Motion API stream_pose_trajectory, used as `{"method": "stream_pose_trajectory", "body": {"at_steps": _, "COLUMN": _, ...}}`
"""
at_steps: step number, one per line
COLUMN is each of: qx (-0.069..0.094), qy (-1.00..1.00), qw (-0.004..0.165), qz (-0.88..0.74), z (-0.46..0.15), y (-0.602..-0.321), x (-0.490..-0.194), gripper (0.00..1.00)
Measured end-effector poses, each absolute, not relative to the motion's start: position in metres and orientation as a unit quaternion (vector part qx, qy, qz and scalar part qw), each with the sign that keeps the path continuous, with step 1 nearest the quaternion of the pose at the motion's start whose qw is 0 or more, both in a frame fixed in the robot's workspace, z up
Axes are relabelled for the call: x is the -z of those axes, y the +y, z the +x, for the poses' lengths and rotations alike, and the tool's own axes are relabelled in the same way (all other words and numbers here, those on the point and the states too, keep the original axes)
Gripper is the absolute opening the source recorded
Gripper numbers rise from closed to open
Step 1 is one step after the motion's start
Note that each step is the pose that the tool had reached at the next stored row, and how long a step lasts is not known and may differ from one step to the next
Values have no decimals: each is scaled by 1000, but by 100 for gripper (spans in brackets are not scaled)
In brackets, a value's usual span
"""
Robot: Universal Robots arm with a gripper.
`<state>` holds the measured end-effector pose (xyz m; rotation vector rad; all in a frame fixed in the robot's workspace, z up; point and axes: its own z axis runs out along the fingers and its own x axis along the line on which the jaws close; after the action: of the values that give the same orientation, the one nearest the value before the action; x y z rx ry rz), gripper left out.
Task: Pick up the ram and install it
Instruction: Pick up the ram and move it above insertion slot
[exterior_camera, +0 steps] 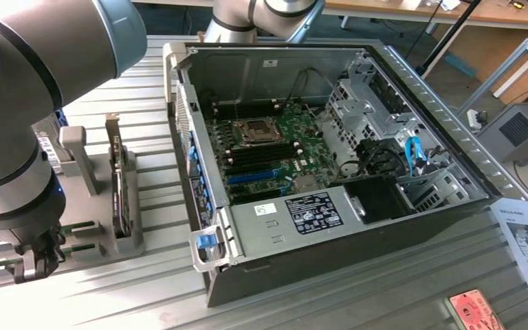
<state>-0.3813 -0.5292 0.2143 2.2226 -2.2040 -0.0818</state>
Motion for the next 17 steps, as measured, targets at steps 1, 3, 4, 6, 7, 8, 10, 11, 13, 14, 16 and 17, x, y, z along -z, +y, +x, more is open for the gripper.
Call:
{"method": "stream_pose_trajectory", "body": {"at_steps": 1, "qx": 26, "qy": -704, "qw": 5, "qz": 710, "z": -381, "y": -529, "x": -214, "gripper": 31}}
{"method": "stream_pose_trajectory", "body": {"at_steps": 3, "qx": 26, "qy": -704, "qw": 5, "qz": 710, "z": -381, "y": -529, "x": -213, "gripper": 31}}
{"method": "stream_pose_trajectory", "body": {"at_steps": 4, "qx": 26, "qy": -704, "qw": 5, "qz": 710, "z": -381, "y": -529, "x": -213, "gripper": 31}}
{"method": "stream_pose_trajectory", "body": {"at_steps": 6, "qx": 26, "qy": -704, "qw": 5, "qz": 710, "z": -381, "y": -529, "x": -213, "gripper": 31}}
{"method": "stream_pose_trajectory", "body": {"at_steps": 7, "qx": 26, "qy": -704, "qw": 5, "qz": 710, "z": -381, "y": -529, "x": -213, "gripper": 31}}
{"method": "stream_pose_trajectory", "body": {"at_steps": 8, "qx": 26, "qy": -704, "qw": 5, "qz": 710, "z": -381, "y": -529, "x": -213, "gripper": 31}}
{"method": "stream_pose_trajectory", "body": {"at_steps": 10, "qx": 26, "qy": -704, "qw": 6, "qz": 710, "z": -381, "y": -529, "x": -212, "gripper": 31}}
{"method": "stream_pose_trajectory", "body": {"at_steps": 11, "qx": 26, "qy": -704, "qw": 6, "qz": 710, "z": -381, "y": -529, "x": -212, "gripper": 31}}
{"method": "stream_pose_trajectory", "body": {"at_steps": 13, "qx": 26, "qy": -704, "qw": 6, "qz": 710, "z": -381, "y": -529, "x": -212, "gripper": 31}}
{"method": "stream_pose_trajectory", "body": {"at_steps": 14, "qx": 25, "qy": -704, "qw": 6, "qz": 710, "z": -381, "y": -529, "x": -211, "gripper": 31}}
{"method": "stream_pose_trajectory", "body": {"at_steps": 16, "qx": 25, "qy": -704, "qw": 6, "qz": 710, "z": -381, "y": -529, "x": -211, "gripper": 31}}
{"method": "stream_pose_trajectory", "body": {"at_steps": 17, "qx": 25, "qy": -704, "qw": 6, "qz": 710, "z": -381, "y": -529, "x": -211, "gripper": 31}}
